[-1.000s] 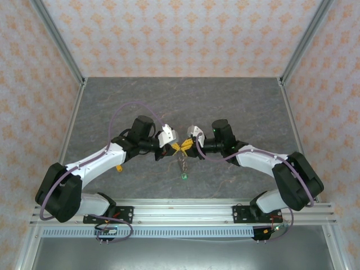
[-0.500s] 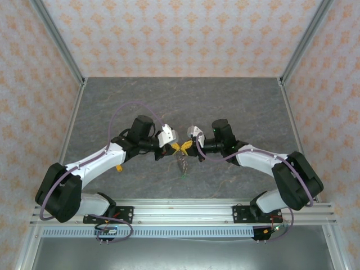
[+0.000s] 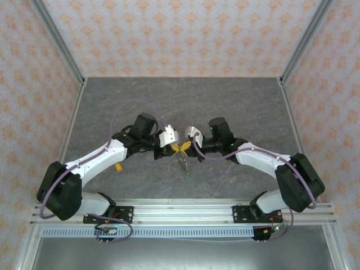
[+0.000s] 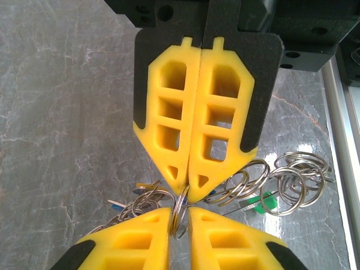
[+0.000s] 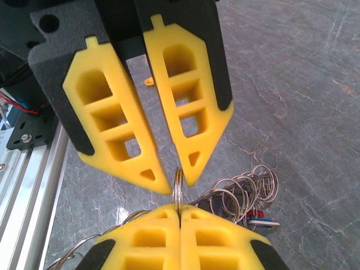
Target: Put the keys on the keyring
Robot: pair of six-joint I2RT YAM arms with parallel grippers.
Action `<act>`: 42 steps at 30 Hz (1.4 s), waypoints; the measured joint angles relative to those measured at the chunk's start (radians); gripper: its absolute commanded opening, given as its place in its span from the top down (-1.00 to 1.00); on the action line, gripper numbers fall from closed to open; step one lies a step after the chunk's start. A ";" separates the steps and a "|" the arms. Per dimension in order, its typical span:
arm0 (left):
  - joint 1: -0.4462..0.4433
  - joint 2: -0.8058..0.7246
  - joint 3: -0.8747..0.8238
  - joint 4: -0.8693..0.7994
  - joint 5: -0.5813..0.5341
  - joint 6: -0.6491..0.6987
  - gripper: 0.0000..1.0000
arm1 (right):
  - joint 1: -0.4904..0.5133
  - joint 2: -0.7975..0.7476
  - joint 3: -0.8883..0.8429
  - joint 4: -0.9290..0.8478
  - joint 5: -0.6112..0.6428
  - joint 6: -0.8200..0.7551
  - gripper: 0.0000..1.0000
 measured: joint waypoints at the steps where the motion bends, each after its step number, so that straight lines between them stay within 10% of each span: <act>1: -0.001 0.003 0.003 -0.005 0.000 0.000 0.73 | 0.002 -0.003 0.000 -0.002 0.002 0.000 1.00; 42: -0.008 -0.021 -0.102 0.193 0.012 -0.122 1.00 | -0.040 0.046 -0.058 0.109 -0.005 0.003 0.75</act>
